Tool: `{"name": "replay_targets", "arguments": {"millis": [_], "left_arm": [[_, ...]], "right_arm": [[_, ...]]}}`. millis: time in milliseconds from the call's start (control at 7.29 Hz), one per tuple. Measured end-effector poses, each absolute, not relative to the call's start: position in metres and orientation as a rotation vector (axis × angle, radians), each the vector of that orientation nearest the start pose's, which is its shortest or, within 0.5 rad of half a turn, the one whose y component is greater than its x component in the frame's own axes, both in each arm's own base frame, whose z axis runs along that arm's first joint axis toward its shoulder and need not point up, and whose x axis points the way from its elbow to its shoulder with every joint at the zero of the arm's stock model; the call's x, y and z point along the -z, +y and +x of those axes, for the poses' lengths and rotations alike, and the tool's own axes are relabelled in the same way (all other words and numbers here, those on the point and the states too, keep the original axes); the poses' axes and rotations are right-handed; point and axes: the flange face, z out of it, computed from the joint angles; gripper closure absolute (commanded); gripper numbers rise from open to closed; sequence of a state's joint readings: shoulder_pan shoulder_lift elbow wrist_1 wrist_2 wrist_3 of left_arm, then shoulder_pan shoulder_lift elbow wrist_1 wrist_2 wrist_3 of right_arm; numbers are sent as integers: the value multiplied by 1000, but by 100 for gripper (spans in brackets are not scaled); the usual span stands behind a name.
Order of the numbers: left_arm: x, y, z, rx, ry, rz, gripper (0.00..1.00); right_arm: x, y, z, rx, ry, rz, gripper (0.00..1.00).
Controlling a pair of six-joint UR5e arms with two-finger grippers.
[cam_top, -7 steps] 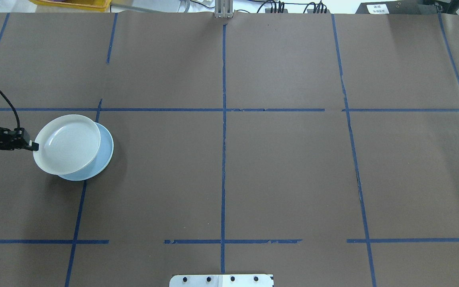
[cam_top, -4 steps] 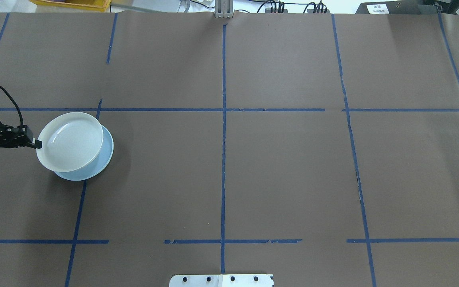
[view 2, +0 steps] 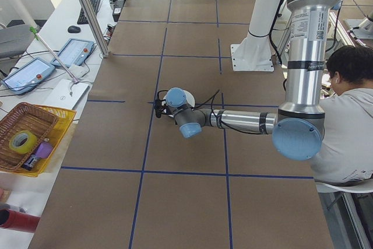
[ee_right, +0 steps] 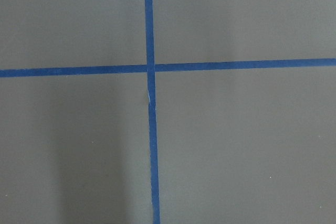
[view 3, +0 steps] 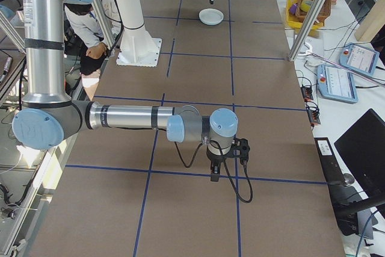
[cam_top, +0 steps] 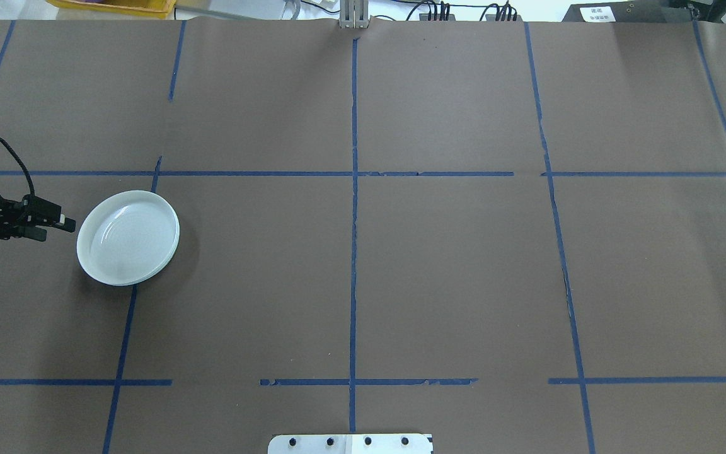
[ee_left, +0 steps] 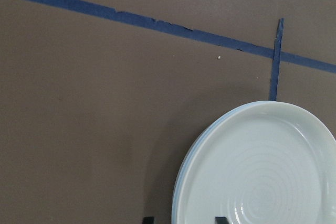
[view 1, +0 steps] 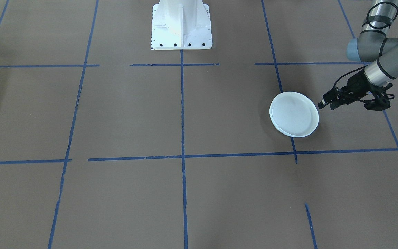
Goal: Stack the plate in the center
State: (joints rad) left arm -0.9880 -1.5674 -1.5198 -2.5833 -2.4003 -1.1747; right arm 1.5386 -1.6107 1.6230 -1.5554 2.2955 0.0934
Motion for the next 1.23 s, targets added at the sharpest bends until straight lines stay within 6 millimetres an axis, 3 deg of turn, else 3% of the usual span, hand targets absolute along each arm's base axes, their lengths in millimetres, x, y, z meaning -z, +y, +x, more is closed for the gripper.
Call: {"name": "replay_targets", "arguments": {"millis": [411,823,1234], "left_arm": [[-574,-464,180,142,1172,42,0],[-615,-458,129,69,1075,112,0],[-644,-474,54,-66,931,170,0]], "right_arm": [[-654,-479,52,-48,-725,-19,0],[-654,-479,52,-49,-726,-19,0],[-654,-479,52,-49,-725,-19,0]]}}
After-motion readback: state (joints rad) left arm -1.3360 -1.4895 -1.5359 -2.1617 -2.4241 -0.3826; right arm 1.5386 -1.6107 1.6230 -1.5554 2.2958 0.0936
